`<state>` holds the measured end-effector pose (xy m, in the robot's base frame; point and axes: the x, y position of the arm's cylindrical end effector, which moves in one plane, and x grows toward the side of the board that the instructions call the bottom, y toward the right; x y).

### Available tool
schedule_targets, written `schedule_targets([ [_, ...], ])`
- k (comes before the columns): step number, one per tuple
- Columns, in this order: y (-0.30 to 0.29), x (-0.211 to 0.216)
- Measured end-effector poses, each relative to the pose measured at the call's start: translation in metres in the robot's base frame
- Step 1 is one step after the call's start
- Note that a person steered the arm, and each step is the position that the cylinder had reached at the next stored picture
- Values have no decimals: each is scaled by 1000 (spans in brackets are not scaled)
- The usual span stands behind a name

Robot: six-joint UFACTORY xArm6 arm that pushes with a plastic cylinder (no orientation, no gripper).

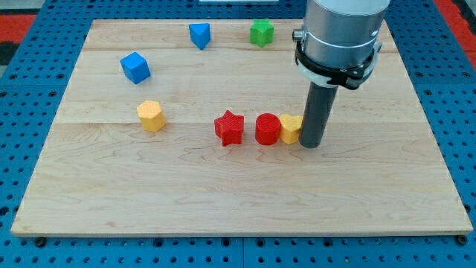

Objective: Place the red star in between hexagon and red circle

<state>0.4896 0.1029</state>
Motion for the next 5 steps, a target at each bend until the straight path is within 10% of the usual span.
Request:
schedule_targets([
  [5, -117, 2],
])
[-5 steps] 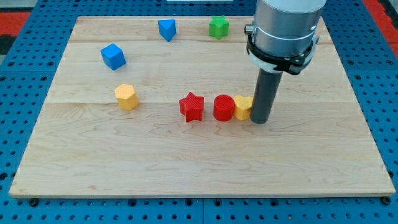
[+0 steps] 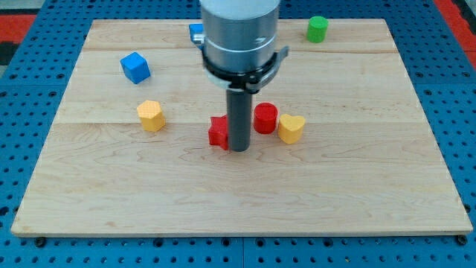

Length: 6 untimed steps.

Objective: Place the red star in between hexagon and red circle

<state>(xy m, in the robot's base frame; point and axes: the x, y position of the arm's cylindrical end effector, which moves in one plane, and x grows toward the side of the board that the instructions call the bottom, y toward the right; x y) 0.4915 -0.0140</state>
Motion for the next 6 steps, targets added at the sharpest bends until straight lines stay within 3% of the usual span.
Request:
schedule_targets([
  [1, -12, -16],
  [3, -30, 14],
  [4, -66, -14],
  [6, -113, -23],
])
